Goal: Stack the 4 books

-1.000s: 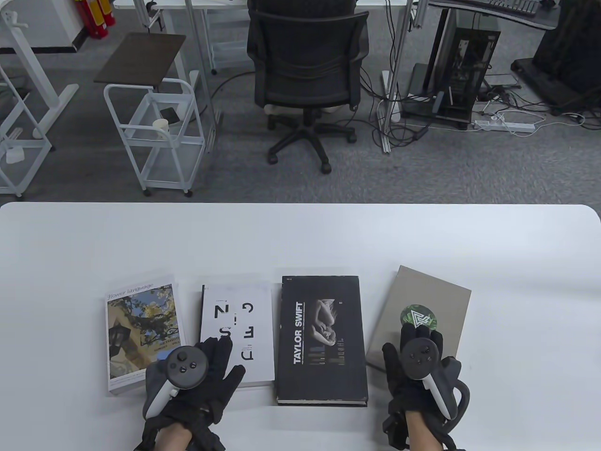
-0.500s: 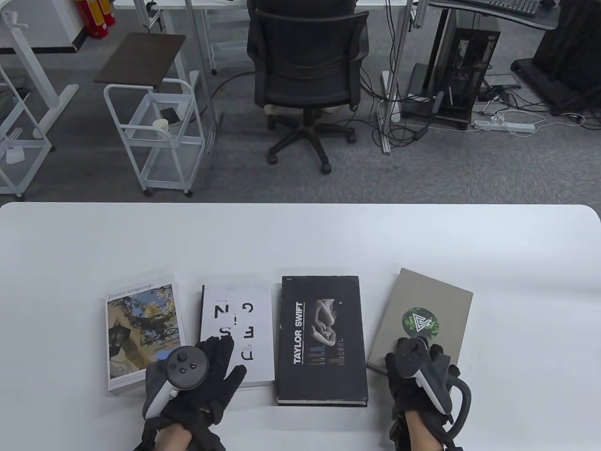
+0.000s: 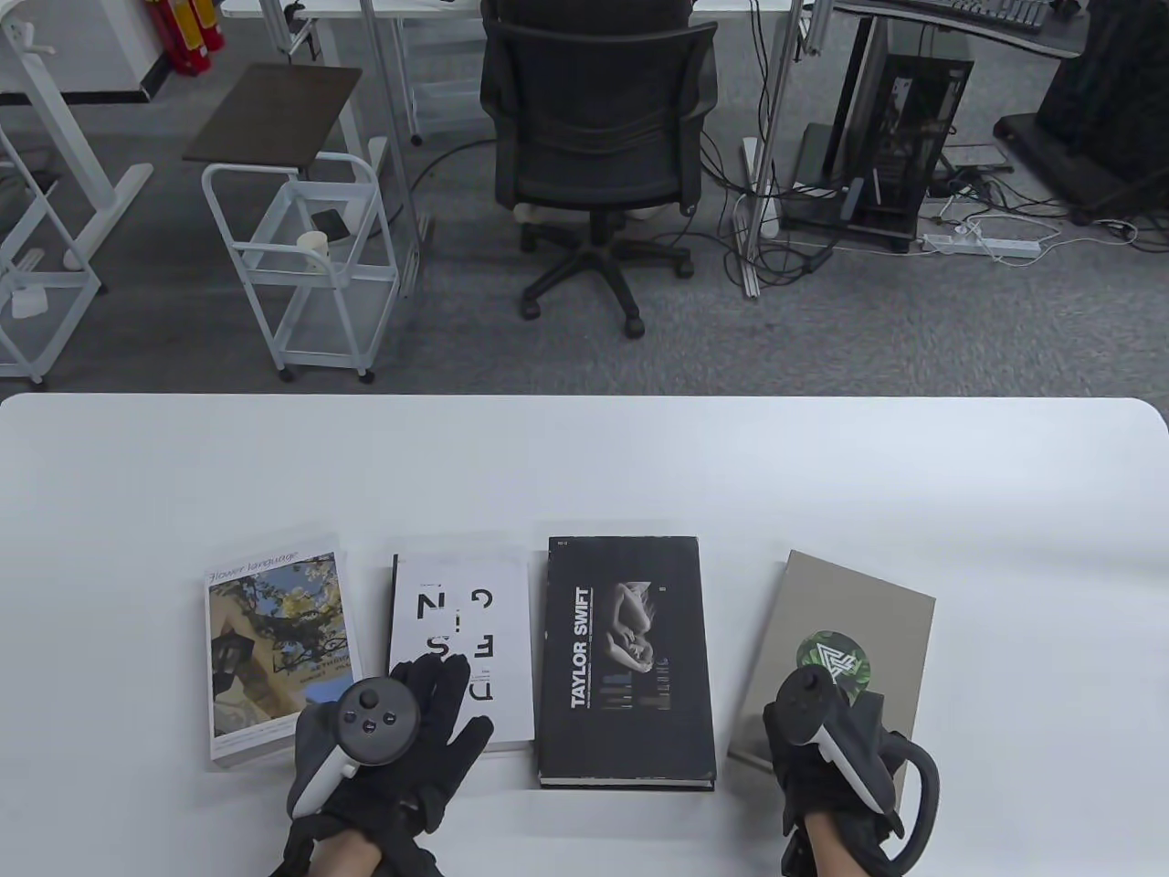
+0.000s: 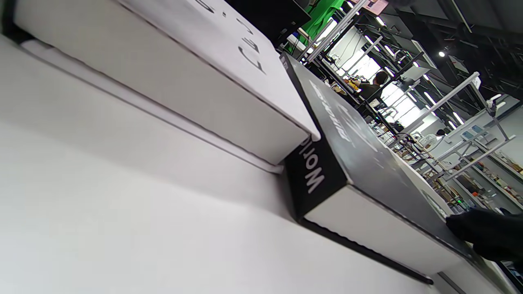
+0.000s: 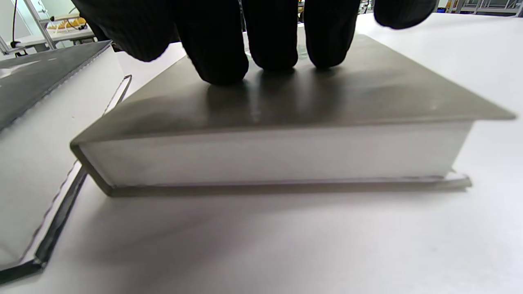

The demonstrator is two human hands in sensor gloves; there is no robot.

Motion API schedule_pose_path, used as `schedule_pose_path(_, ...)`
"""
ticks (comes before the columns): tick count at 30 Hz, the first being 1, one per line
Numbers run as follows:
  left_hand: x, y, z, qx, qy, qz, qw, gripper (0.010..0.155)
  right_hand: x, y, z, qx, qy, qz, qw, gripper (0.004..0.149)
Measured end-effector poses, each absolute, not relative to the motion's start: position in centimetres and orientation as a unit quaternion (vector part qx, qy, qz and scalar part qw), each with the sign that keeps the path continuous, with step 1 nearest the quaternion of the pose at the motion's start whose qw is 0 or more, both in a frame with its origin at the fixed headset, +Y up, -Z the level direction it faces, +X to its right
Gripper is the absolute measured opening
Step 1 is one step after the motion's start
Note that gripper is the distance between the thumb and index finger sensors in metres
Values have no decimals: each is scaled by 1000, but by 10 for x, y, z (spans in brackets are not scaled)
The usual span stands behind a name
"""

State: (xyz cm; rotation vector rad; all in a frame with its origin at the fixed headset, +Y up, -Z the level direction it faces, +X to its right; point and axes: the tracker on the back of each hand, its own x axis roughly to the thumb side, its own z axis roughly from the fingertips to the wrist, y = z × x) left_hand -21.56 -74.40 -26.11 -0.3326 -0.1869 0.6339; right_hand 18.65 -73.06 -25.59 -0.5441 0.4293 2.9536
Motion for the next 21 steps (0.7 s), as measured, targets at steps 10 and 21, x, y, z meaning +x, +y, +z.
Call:
schedule_pose_path(10, -185, -725, -257, -129, -155, 341, 918, 75, 201, -719, -261, -170, 183, 964, 86, 51)
schedule_pose_path(21, -88, -688, -273, -225, -214, 409, 858, 77, 260, -708, -240, -273, 134, 939, 162, 88)
